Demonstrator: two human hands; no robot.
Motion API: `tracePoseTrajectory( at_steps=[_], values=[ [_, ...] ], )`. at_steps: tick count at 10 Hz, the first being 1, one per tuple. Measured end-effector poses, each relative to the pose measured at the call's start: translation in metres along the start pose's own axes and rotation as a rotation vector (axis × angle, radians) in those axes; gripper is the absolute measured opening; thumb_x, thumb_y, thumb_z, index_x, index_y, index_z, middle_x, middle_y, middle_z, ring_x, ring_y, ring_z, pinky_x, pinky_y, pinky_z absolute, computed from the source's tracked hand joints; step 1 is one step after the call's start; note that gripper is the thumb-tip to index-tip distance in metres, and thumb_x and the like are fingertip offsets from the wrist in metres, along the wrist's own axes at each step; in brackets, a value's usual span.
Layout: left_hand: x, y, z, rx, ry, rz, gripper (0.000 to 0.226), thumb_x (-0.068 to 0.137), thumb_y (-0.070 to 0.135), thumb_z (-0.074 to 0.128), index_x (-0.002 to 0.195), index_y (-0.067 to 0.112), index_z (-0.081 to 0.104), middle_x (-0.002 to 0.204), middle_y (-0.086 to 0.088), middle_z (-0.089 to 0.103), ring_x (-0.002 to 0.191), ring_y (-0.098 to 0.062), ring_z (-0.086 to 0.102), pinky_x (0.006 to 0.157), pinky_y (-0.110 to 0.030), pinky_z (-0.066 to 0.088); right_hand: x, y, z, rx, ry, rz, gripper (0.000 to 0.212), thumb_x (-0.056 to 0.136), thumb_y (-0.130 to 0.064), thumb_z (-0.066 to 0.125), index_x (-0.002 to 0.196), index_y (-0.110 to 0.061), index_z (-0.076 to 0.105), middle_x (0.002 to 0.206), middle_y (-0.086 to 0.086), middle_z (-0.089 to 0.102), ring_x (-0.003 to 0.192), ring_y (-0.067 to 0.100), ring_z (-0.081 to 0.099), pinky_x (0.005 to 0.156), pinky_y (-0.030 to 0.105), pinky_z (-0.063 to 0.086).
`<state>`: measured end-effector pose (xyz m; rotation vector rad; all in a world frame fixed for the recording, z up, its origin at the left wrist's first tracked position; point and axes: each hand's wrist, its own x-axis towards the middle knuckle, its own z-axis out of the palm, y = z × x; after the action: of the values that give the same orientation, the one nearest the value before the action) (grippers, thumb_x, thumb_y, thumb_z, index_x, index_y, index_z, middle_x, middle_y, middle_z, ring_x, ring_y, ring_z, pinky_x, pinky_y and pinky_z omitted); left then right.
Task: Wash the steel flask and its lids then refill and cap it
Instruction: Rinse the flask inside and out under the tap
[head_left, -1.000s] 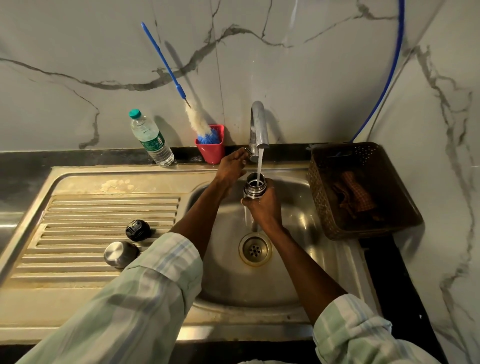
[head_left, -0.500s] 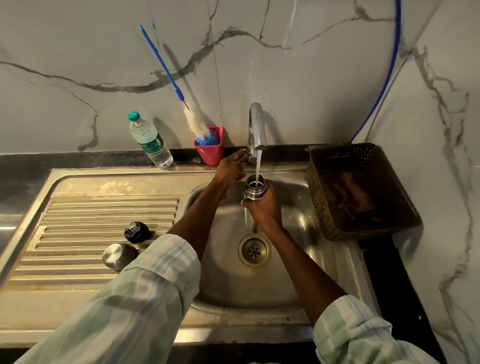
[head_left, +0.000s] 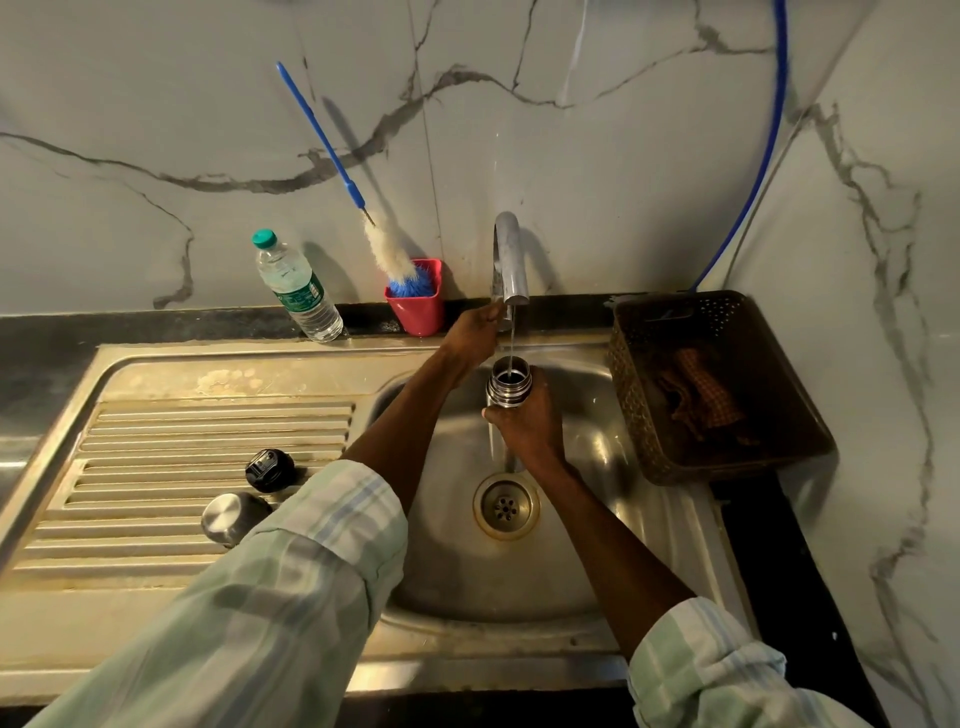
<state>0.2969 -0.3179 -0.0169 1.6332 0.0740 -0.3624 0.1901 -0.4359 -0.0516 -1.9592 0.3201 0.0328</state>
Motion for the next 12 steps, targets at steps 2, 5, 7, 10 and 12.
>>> tracePoseTrajectory(
  at_steps=[2,5,7,10,12],
  values=[
    [-0.048,-0.011,0.001,0.554,-0.048,0.022,0.060,0.098,-0.003,0.046,0.153,0.019,0.033,0.157,-0.012,0.036,0.145,-0.031,0.034,0.118,-0.044,0.031,-0.008,-0.006,-0.009,0.009,-0.001,-0.033,0.074,0.068,-0.011,0.083,0.132,-0.020,0.048,0.124,0.001,0.062,0.113,0.019,0.058,0.089,0.028,0.044],
    [-0.112,-0.077,0.031,0.383,0.056,0.109,0.081,0.080,0.004,0.077,0.149,0.012,0.034,0.135,-0.004,0.054,0.123,-0.017,0.052,0.090,-0.012,0.043,-0.028,-0.012,-0.013,-0.009,-0.030,-0.037,0.079,0.067,-0.021,0.087,0.135,-0.019,0.046,0.127,0.003,0.059,0.120,0.021,0.055,0.101,0.040,0.047],
    [-0.130,-0.087,0.035,0.362,0.166,0.216,0.065,0.082,0.010,0.078,0.139,0.014,0.045,0.121,0.008,0.060,0.109,-0.003,0.060,0.088,-0.014,0.051,-0.054,-0.021,-0.014,0.049,0.070,-0.273,0.077,0.068,-0.024,0.086,0.134,-0.019,0.047,0.125,-0.003,0.061,0.115,0.010,0.057,0.096,0.026,0.048],
    [-0.144,-0.095,0.033,0.451,0.090,0.063,0.060,0.076,0.015,0.083,0.129,0.011,0.055,0.119,-0.002,0.065,0.109,-0.019,0.064,0.083,-0.022,0.051,-0.051,-0.022,-0.028,0.018,-0.211,-0.089,0.075,0.064,-0.024,0.088,0.129,-0.020,0.053,0.118,-0.003,0.065,0.110,0.016,0.061,0.091,0.034,0.052],
    [-0.139,-0.097,0.008,0.593,0.139,-0.062,0.078,0.082,-0.002,0.060,0.153,0.013,0.033,0.151,-0.014,0.045,0.139,-0.031,0.043,0.112,-0.046,0.040,-0.062,-0.011,-0.029,0.034,0.040,-0.261,0.065,0.063,-0.033,0.086,0.120,-0.022,0.055,0.111,-0.006,0.067,0.101,0.008,0.063,0.087,0.027,0.054]
  ],
)
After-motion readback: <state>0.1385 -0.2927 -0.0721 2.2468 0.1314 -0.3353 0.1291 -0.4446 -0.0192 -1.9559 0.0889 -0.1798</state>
